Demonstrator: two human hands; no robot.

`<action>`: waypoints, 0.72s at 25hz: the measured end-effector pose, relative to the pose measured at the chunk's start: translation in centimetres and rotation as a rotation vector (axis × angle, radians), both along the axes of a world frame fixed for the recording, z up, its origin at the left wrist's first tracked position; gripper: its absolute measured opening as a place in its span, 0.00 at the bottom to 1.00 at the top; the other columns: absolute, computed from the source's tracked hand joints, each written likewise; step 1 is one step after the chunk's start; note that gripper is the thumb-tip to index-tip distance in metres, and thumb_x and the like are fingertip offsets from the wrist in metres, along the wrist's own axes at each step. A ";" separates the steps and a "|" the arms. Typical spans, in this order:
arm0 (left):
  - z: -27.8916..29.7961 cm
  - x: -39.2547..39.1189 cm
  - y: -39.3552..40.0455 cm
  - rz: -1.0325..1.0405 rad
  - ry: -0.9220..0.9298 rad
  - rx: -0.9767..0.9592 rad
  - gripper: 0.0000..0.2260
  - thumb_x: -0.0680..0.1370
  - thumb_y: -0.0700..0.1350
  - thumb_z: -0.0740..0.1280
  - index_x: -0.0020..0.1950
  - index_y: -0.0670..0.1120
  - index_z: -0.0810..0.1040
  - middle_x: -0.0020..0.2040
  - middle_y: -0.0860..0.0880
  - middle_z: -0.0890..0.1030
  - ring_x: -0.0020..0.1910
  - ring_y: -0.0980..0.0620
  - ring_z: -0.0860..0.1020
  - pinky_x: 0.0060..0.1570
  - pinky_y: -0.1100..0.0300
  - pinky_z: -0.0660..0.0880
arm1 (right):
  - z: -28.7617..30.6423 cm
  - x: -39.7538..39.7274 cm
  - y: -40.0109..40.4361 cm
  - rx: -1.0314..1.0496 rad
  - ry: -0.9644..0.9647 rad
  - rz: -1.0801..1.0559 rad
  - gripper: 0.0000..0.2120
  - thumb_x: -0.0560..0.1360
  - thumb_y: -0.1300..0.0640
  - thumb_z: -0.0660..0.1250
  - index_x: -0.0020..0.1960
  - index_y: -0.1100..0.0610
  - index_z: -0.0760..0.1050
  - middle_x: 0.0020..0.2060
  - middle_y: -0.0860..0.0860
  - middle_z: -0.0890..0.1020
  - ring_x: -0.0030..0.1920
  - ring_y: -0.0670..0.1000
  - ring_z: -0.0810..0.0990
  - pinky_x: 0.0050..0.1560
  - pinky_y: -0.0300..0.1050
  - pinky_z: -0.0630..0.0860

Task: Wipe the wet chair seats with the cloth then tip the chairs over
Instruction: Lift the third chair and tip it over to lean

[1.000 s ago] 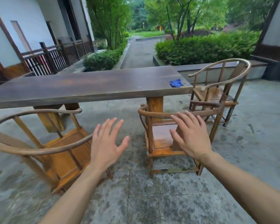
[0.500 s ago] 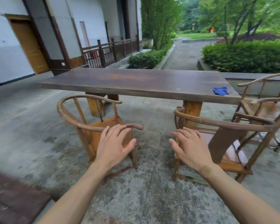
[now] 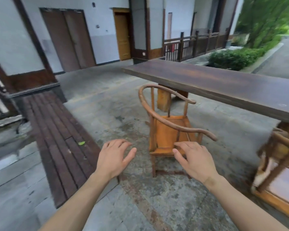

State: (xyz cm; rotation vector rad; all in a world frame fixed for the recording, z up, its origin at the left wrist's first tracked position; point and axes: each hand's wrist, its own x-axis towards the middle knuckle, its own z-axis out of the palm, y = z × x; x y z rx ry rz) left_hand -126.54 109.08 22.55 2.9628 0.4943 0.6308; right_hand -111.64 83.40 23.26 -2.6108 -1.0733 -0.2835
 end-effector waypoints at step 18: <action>-1.7 8.5 35.4 0.106 -0.019 -0.070 0.29 0.79 0.66 0.47 0.55 0.53 0.83 0.54 0.54 0.84 0.59 0.49 0.79 0.60 0.50 0.70 | 0.9 10.5 38.0 0.020 -0.101 0.105 0.25 0.78 0.35 0.48 0.56 0.43 0.80 0.54 0.41 0.83 0.61 0.48 0.77 0.60 0.50 0.69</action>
